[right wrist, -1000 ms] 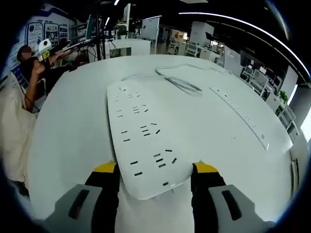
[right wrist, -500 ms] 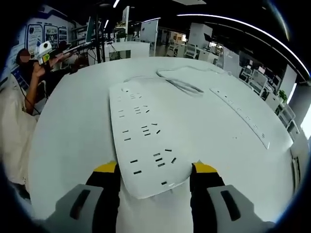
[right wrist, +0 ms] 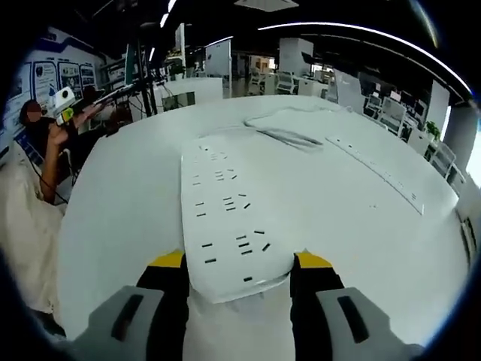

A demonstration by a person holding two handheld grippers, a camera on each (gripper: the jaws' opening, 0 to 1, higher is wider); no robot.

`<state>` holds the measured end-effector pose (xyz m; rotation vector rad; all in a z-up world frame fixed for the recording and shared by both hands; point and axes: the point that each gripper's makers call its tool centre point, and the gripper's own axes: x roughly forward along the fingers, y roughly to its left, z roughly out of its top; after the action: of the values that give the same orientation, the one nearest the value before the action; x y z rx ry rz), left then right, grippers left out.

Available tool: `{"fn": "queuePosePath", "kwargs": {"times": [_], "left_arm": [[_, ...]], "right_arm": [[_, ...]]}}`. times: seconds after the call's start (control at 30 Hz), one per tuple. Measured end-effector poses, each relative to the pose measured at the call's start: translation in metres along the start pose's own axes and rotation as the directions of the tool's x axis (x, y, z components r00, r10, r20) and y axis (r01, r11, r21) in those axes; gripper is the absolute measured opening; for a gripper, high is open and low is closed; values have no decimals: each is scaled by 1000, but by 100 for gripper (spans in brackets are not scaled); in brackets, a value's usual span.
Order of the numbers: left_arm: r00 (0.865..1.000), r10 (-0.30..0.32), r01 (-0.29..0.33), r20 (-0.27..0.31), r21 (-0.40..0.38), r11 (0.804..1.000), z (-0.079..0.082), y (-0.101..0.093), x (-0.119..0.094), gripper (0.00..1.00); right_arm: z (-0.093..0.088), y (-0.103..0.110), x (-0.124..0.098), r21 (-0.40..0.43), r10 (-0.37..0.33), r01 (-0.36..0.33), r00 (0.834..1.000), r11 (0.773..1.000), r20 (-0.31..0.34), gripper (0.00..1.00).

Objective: Pick up the power strip scattered on the table, fix it on the side mounting bracket of the table, and press the switch

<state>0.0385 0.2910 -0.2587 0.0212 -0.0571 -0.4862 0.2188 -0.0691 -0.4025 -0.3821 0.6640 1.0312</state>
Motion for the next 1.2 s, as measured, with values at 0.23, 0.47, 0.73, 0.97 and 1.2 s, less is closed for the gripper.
{"fn": "queuePosePath", "kwargs": {"times": [0.23, 0.47, 0.73, 0.97, 1.2], "left_arm": [[1000, -2, 2, -1, -2, 1000, -1, -1, 0, 75], [1000, -10, 10, -6, -7, 1000, -4, -4, 4, 75], [999, -35, 35, 2, -47, 998, -10, -6, 9, 74], [999, -45, 45, -2, -60, 997, -14, -9, 13, 74], [999, -46, 43, -26, -83, 996, -25, -10, 19, 73]], "right_arm": [[1, 2, 0, -10, -29, 30, 999, 1000, 44, 48], [1, 6, 0, 8, -49, 49, 997, 999, 55, 47], [3, 13, 1, 62, -56, 51, 996, 997, 68, 47], [5, 20, 4, 108, -56, 48, 996, 993, 66, 47], [8, 25, 7, 168, -43, 28, 996, 985, 83, 47]]}}
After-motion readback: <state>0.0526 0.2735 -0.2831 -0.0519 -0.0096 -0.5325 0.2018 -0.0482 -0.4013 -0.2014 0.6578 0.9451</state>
